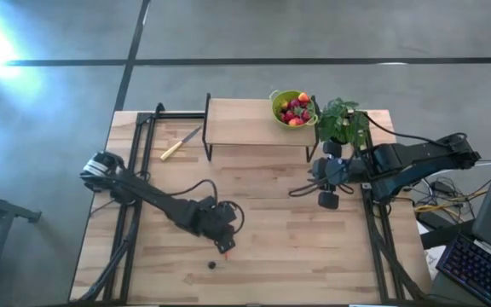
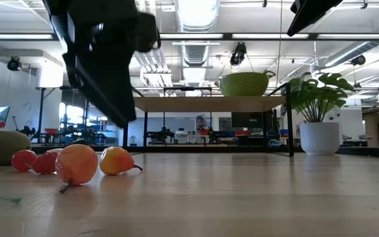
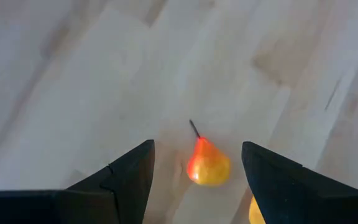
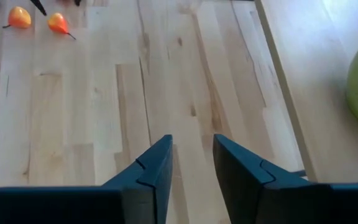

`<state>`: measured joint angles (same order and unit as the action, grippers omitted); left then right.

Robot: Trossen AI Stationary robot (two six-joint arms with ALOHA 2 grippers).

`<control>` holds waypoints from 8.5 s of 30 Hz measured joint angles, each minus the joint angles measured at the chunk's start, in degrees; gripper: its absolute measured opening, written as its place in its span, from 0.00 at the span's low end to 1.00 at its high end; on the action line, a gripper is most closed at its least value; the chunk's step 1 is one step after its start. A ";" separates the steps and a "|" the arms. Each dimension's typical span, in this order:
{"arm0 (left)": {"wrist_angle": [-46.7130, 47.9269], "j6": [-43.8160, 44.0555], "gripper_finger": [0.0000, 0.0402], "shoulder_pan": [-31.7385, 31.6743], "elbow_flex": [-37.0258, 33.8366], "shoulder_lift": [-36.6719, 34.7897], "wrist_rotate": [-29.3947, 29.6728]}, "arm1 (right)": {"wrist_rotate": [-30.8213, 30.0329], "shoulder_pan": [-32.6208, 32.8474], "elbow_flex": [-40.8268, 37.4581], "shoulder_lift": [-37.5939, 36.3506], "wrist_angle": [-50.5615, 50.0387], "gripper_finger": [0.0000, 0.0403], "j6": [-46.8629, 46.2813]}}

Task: Build produce basket
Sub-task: Put the pear into the green basket, then put the red cherry into the green basket

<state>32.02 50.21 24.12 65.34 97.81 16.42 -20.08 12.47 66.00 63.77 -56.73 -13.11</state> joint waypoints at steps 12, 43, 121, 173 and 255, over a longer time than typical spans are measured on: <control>-0.94 3.79 0.61 0.00 0.00 6.50 -2.55 | -0.86 0.00 0.00 0.00 -0.01 0.32 0.18; -2.58 -1.27 0.31 -0.54 0.00 7.70 0.66 | -1.01 0.02 -0.03 0.00 0.17 0.15 0.14; -61.17 -39.42 0.31 -21.68 0.04 6.93 -22.81 | 2.76 4.55 -19.00 0.13 36.81 0.18 9.28; -60.66 -38.10 0.74 -21.27 0.02 6.96 -22.77 | -3.83 -14.84 3.90 0.11 13.37 0.02 14.68; -53.66 -42.38 0.74 -20.80 0.00 6.71 -23.21 | 10.50 -16.07 4.20 3.73 3.89 0.25 -1.25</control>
<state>-21.64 7.83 3.32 65.34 104.52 -6.79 -9.58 -3.60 70.19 67.49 -52.84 -14.36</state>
